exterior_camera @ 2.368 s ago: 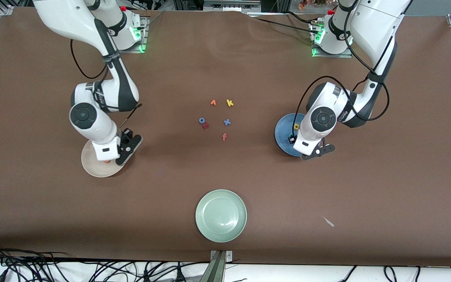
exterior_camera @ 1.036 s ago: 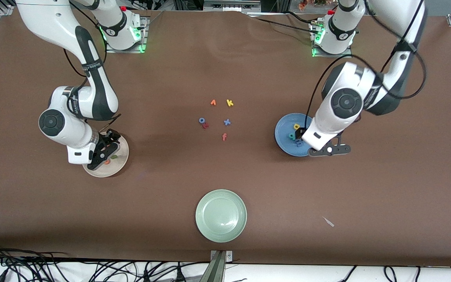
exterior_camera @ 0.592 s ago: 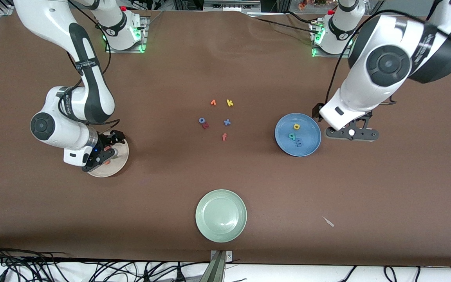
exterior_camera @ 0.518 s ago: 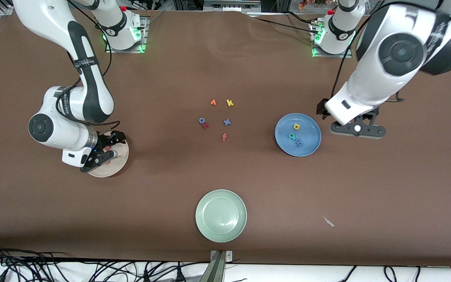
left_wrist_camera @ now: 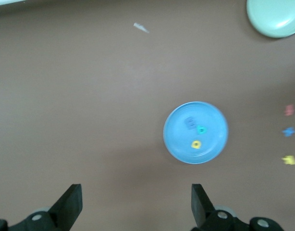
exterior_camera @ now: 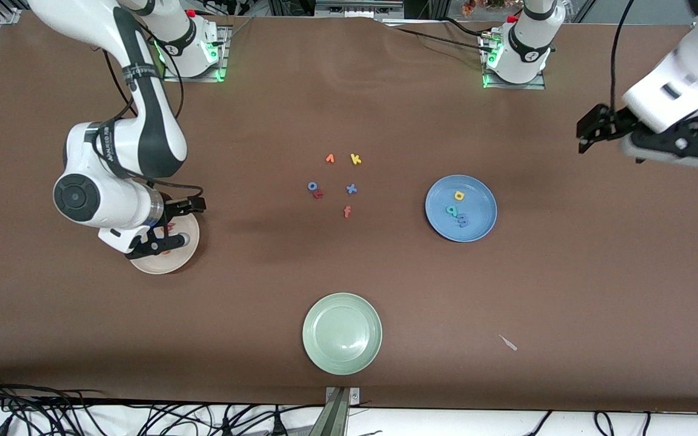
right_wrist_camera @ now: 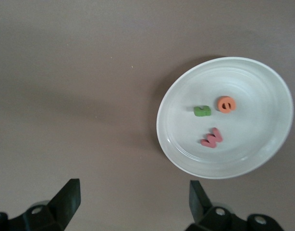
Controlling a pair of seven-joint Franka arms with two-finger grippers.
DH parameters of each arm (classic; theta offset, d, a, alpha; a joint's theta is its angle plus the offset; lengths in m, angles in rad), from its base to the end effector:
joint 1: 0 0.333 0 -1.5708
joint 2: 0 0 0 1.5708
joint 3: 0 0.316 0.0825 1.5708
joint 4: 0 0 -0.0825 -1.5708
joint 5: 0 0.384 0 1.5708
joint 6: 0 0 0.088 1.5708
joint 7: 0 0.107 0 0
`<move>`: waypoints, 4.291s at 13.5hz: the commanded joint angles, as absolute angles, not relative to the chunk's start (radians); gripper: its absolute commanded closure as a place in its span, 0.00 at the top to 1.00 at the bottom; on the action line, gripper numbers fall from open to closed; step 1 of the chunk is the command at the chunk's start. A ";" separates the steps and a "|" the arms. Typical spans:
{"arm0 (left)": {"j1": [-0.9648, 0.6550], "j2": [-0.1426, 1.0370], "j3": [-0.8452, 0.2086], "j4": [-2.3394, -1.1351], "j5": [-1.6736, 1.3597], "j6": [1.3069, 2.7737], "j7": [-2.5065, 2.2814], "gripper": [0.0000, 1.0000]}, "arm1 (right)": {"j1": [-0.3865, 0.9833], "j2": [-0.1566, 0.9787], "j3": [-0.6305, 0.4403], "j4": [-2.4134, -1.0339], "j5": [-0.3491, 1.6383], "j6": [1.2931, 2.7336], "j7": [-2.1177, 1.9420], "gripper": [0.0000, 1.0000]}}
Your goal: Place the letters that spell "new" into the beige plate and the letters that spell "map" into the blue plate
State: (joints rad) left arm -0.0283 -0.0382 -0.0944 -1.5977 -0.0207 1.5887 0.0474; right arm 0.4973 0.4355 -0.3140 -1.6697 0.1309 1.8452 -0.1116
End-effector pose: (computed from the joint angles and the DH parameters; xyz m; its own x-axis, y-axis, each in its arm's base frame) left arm 0.5401 -0.0699 0.6343 0.9852 -0.1689 0.0298 -0.1694 -0.9854 0.0157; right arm 0.6217 0.1454 0.3453 0.9401 0.2474 -0.2346 0.2523 -0.9676 -0.0096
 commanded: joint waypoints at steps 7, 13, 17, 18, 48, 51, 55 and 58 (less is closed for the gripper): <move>-0.029 -0.046 -0.083 -1.671 -0.063 1.609 0.072 1.00 | 0.284 0.203 -0.066 -1.671 -0.020 1.631 0.096 1.00; -0.022 -0.015 -0.086 -1.644 -0.034 1.594 0.075 1.00 | 0.235 0.101 -0.037 -1.661 -0.072 1.566 0.091 1.00; -0.021 -0.014 -0.084 -1.641 -0.034 1.594 0.077 1.00 | 0.172 0.031 -0.040 -1.661 -0.057 1.566 0.083 1.00; -0.021 -0.014 -0.084 -1.641 -0.034 1.594 0.077 1.00 | 0.163 0.026 -0.041 -1.661 -0.057 1.566 0.081 1.00; -0.021 -0.014 -0.083 -1.641 -0.035 1.594 0.077 1.00 | 0.124 0.046 -0.038 -1.660 0.005 1.614 0.052 1.00; -0.021 -0.014 -0.083 -1.640 -0.034 1.594 0.077 1.00 | 0.123 0.046 -0.040 -1.660 0.011 1.614 0.052 1.00; -0.023 -0.014 -0.083 -1.640 -0.034 1.594 0.077 1.00 | 0.123 0.046 -0.040 -1.660 0.014 1.614 0.052 1.00; -0.021 -0.014 -0.083 -1.640 -0.034 1.594 0.077 1.00 | 0.123 0.046 -0.040 -1.660 0.014 1.614 0.052 1.00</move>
State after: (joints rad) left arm -0.0279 -0.0281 -0.0807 -1.6707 -0.0410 1.6116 0.0530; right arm 0.1306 0.0459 -0.0437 -1.6628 -0.0026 1.6085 0.0550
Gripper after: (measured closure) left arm 0.000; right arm 0.000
